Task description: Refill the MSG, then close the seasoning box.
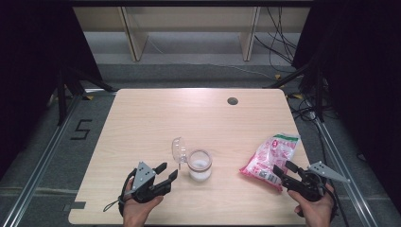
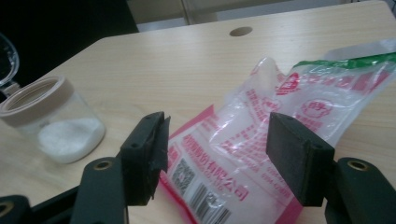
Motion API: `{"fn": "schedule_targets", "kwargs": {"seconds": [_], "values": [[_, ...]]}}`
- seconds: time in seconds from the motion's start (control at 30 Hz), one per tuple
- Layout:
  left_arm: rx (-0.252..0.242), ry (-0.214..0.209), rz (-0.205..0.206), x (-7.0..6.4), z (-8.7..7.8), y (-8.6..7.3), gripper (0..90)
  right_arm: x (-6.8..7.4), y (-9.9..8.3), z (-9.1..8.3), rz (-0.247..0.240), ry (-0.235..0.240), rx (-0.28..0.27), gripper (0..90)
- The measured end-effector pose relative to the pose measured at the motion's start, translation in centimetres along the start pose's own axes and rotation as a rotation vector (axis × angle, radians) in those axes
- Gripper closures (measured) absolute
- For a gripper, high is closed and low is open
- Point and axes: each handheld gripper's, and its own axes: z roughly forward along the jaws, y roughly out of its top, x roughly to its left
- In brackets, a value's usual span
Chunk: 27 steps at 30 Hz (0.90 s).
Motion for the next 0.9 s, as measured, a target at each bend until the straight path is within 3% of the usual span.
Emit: {"fn": "schedule_targets", "kwargs": {"seconds": [0.03, 0.1, 0.13, 0.17, 0.2, 0.23, 0.27, 0.3, 0.4, 0.47, 0.5, 0.53, 0.57, 0.6, 0.63, 0.67, 0.7, 0.77, 0.83, 0.9], "values": [[-0.006, -0.005, -0.001, 0.1, 0.0, 0.0, 52.4, 0.2, 0.0, -0.2, -0.017, -0.010, 0.027, 38.7], [-0.010, -0.006, 0.009, 0.3, -0.1, 0.0, 56.3, 0.4, -0.2, 0.1, -0.063, 0.012, 0.009, 38.6], [-0.011, 0.002, 0.001, 0.4, -0.1, 0.0, 58.2, 0.8, -0.3, 0.0, -0.019, 0.026, 0.024, 38.6], [-0.012, 0.001, 0.010, 0.5, -0.1, 0.0, 61.2, 0.7, -0.4, 0.2, -0.060, 0.019, 0.022, 38.7], [-0.014, 0.003, 0.025, 0.6, -0.1, 0.0, 64.6, 0.9, -0.4, 0.2, -0.057, 0.033, 0.031, 38.6], [-0.019, 0.010, 0.030, 0.6, -0.2, 0.1, 67.7, 0.9, -0.4, 0.1, -0.094, 0.016, 0.045, 38.6], [-0.019, 0.011, 0.030, 0.6, -0.2, 0.1, 71.5, 1.4, -0.5, 0.0, -0.036, 0.035, 0.059, 38.5], [-0.020, 0.013, 0.032, 0.7, -0.1, 0.1, 73.9, 1.2, -0.6, 0.3, -0.074, 0.040, 0.036, 38.5], [-0.012, 0.028, 0.055, 0.8, 0.1, 0.3, 81.3, 1.2, -0.7, 0.3, -0.101, 0.035, 0.052, 38.3], [-0.020, 0.023, 0.068, 0.7, 0.3, 0.4, 86.0, 1.6, -0.8, 0.3, -0.072, 0.055, 0.071, 37.8], [-0.024, 0.016, 0.077, 0.6, 0.5, 0.5, 87.5, 1.5, -0.9, 0.4, -0.085, 0.057, 0.051, 37.8], [-0.025, 0.023, 0.057, 0.4, 0.7, 0.5, 88.4, 1.7, -0.8, 0.3, -0.077, 0.067, 0.059, 37.8], [-0.022, 0.013, 0.080, 0.6, 0.8, 0.7, 89.3, 2.1, -0.9, 0.3, -0.049, 0.067, 0.058, 37.8], [-0.021, 0.018, 0.076, 0.5, 0.9, 0.8, 89.3, 2.0, -0.9, 0.5, -0.104, 0.065, 0.054, 37.8], [-0.022, 0.014, 0.077, 0.6, 1.0, 0.8, 89.4, 2.1, -0.9, 0.4, -0.116, 0.057, 0.077, 37.8], [-0.023, 0.008, 0.074, 0.7, 1.2, 0.9, 89.4, 2.5, -1.0, 0.4, -0.071, 0.078, 0.067, 37.8], [-0.024, 0.011, 0.068, 0.7, 1.2, 1.0, 89.4, 2.6, -1.1, 0.4, -0.062, 0.084, 0.077, 37.8], [-0.025, 0.011, 0.067, 0.7, 1.4, 1.1, 89.5, 2.4, -1.1, 0.6, -0.109, 0.094, 0.068, 37.8], [-0.030, 0.011, 0.065, 0.8, 1.5, 1.3, 89.4, 2.5, -1.1, 0.5, -0.128, 0.074, 0.093, 37.8], [-0.043, 0.008, 0.062, 0.9, 1.5, 1.5, 89.4, 2.5, -1.1, 0.6, -0.144, 0.076, 0.074, 37.7]]}}
